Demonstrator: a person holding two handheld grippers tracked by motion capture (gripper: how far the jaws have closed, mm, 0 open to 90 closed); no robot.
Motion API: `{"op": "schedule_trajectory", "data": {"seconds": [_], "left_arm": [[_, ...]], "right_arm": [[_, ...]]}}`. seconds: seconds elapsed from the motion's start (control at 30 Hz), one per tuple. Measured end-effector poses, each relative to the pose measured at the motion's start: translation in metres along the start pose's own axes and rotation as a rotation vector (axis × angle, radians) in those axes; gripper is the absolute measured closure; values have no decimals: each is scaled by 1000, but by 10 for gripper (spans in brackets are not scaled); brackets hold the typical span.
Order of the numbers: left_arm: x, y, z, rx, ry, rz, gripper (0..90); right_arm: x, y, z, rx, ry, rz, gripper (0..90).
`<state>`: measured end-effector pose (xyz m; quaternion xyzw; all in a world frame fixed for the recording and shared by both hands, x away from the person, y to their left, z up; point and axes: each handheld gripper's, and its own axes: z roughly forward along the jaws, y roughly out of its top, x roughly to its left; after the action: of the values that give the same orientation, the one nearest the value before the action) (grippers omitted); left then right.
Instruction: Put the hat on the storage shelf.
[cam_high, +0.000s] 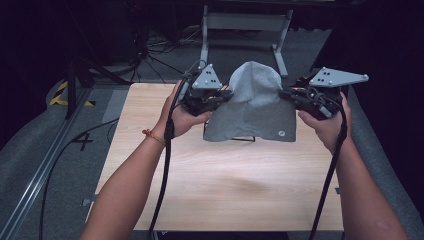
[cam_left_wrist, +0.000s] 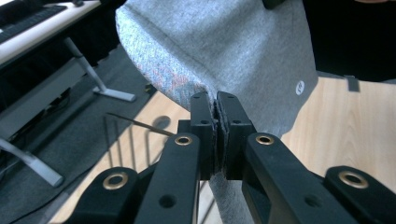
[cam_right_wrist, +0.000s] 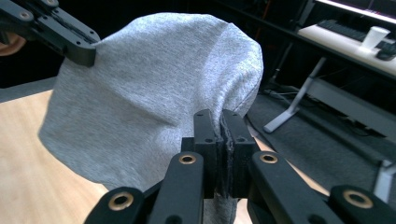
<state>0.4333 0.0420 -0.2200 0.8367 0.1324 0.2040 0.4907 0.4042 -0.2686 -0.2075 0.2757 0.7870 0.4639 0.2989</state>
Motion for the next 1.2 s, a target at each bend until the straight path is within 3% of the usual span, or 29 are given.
{"op": "schedule_trajectory", "data": {"seconds": [0.43,0.6,0.87,1.1,1.2], "left_arm": [[45,20,7,-21,76,-25,864],[59,24,8,-21,92,-46,864],[82,27,14,-11,153,-72,864],[98,23,20,-1,162,-91,864],[105,16,28,-9,151,-125,863]], "right_arm": [[-33,26,27,-16,-41,14,865],[-39,36,34,-21,-55,8,865],[-45,51,55,-25,-74,-3,865],[-52,55,71,-25,-70,20,865],[-58,53,82,-11,-72,26,865]]}}
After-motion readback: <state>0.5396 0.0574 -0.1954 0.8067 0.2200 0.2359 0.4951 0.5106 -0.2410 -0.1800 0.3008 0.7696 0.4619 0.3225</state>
